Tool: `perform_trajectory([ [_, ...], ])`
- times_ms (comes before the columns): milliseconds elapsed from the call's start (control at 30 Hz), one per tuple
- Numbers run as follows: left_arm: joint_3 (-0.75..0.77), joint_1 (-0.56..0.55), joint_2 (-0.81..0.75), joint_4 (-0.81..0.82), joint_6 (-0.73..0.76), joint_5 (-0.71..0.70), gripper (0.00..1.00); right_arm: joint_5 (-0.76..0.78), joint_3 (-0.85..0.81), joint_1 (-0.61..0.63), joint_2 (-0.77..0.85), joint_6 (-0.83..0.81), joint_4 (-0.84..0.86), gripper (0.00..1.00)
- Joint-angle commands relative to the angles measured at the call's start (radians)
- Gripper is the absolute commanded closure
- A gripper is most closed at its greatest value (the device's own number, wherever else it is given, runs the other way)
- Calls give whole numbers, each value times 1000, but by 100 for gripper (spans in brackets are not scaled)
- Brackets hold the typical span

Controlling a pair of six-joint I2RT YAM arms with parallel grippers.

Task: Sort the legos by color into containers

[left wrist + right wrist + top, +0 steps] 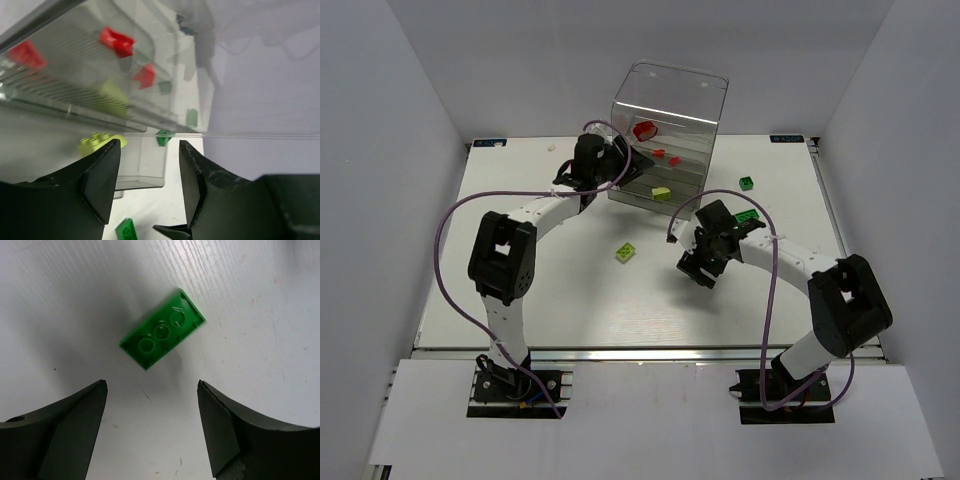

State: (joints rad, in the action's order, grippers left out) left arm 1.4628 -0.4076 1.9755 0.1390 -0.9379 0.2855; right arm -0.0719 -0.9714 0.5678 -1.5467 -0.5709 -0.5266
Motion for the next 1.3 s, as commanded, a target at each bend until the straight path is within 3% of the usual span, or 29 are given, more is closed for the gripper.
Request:
perform_trajectory([
  [0, 62, 3, -49, 1, 11, 38, 40, -121, -55, -19, 25, -56, -53, 22],
  [100, 21, 3, -142, -64, 60, 29, 46, -239, -64, -31, 74, -122, -73, 24],
  [133, -1, 3, -170, -105, 82, 30, 55, -268, -61, -39, 92, -156, -75, 25],
  [167, -45, 3, -203, -130, 135, 35, 79, -317, -56, -42, 108, -173, -72, 28],
  [200, -71, 3, -261, -174, 167, 38, 92, -344, -52, -43, 147, -181, -63, 31],
  [233, -100, 3, -292, -237, 197, 38, 100, -362, -46, -55, 163, -182, -29, 47],
  [267, -131, 3, -320, -263, 241, 43, 100, -396, -29, -55, 183, -184, -6, 68],
  [300, -210, 3, -372, -295, 260, 58, 100, -410, -18, -60, 216, -176, 16, 100],
  [367, -271, 3, -409, -343, 327, 70, 99, -451, 14, -66, 243, -161, 94, 100],
  [400, -307, -13, -421, -378, 347, 43, 82, -468, 17, -68, 250, -161, 111, 100],
  [433, -314, -13, -432, -456, 372, 32, 70, -485, 13, -68, 246, -158, 114, 99],
  [500, -326, -23, -425, -515, 422, 32, 43, -514, -35, -69, 197, -140, 77, 62],
  [533, -328, -23, -409, -550, 442, 41, 39, -528, -59, -71, 174, -135, 53, 37],
  [633, -276, -57, -365, -634, 542, 3, 29, -557, -128, -77, 111, -130, -9, 13],
  [933, -202, -175, -176, -647, 818, -209, 27, -545, -93, -94, 155, -77, 54, 11],
  [1267, -145, -235, -78, -602, 876, -495, 28, -546, -55, -126, 215, -64, 82, 11],
])
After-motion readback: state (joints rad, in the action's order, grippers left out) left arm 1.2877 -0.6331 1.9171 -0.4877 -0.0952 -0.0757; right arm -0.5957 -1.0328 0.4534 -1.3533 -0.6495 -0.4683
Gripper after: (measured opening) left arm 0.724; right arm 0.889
